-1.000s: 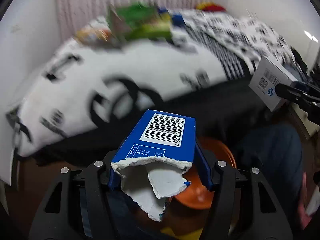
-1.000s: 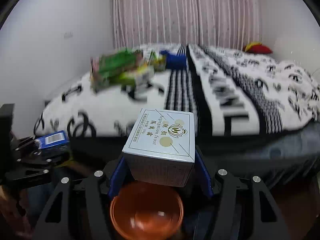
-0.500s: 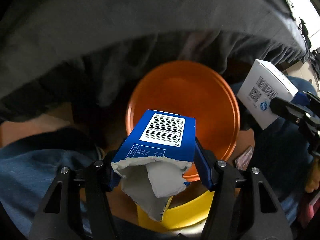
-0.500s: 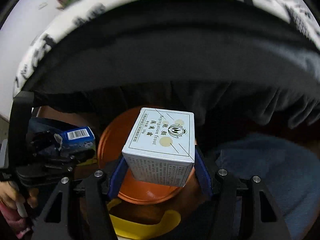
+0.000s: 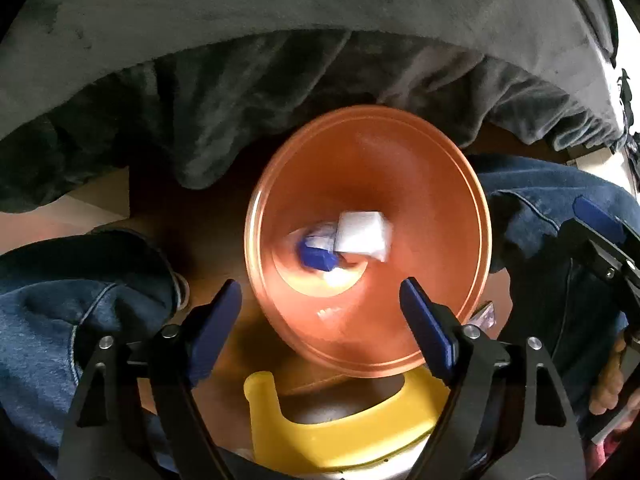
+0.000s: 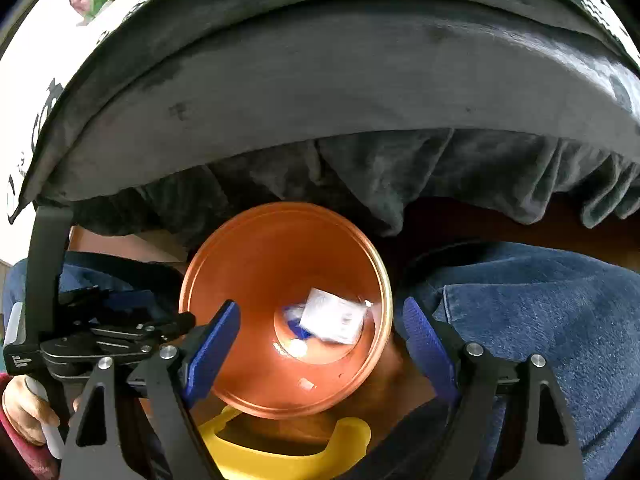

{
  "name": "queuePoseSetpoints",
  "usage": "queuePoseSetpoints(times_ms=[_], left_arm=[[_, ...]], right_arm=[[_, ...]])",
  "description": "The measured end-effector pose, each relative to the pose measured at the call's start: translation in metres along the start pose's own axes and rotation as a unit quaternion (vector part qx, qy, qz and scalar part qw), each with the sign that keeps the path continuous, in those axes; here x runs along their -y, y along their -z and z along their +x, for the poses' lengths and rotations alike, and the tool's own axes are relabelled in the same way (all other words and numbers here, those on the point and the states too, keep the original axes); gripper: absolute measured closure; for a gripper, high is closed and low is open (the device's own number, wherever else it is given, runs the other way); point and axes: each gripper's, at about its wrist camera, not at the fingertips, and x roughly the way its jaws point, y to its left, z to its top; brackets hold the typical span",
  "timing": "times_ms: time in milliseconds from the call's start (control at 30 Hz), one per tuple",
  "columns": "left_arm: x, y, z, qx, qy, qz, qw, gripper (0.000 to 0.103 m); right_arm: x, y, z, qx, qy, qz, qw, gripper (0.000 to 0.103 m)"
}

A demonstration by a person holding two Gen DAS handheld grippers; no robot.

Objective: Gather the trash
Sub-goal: 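Lower both held items into the orange bowl and open both tools, then grasp the green snack bag with the left tool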

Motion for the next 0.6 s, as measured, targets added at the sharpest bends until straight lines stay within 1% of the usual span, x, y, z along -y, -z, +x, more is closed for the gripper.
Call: queuePoseSetpoints(times_ms=[133,233,400,500,567,600], left_arm=[[-0.006,0.002,0.001,0.006,0.000,-0.009,0.9999,0.024],[-0.004,0.002,0.002,0.014,-0.011,-0.010,0.9998,0.024],[-0.005,0.002,-0.011,0.030,-0.023,-0.009,0.9993,0.024],[-0.004,0.002,-0.030,0.059,-0.035,0.000,0.9976,0.024],[-0.004,-0.002,-0.052,0.096,-0.039,0.003,0.9946,0.024],[-0.005,-0.005,-0.069,0.121,-0.037,0.005,0.9919,0.024]], right_arm=[[0.004,-0.001,-0.002,0.006,0.003,0.006,1.000,0.021],[0.003,0.000,-0.005,0.011,0.005,0.005,1.000,0.021],[0.002,0.001,-0.011,0.026,0.005,0.004,1.000,0.020],[0.001,0.000,-0.022,0.043,0.004,0.001,0.999,0.019],[-0.001,-0.001,-0.033,0.061,0.001,-0.004,0.998,0.017],[-0.003,-0.002,-0.038,0.070,-0.002,-0.006,0.998,0.016]])
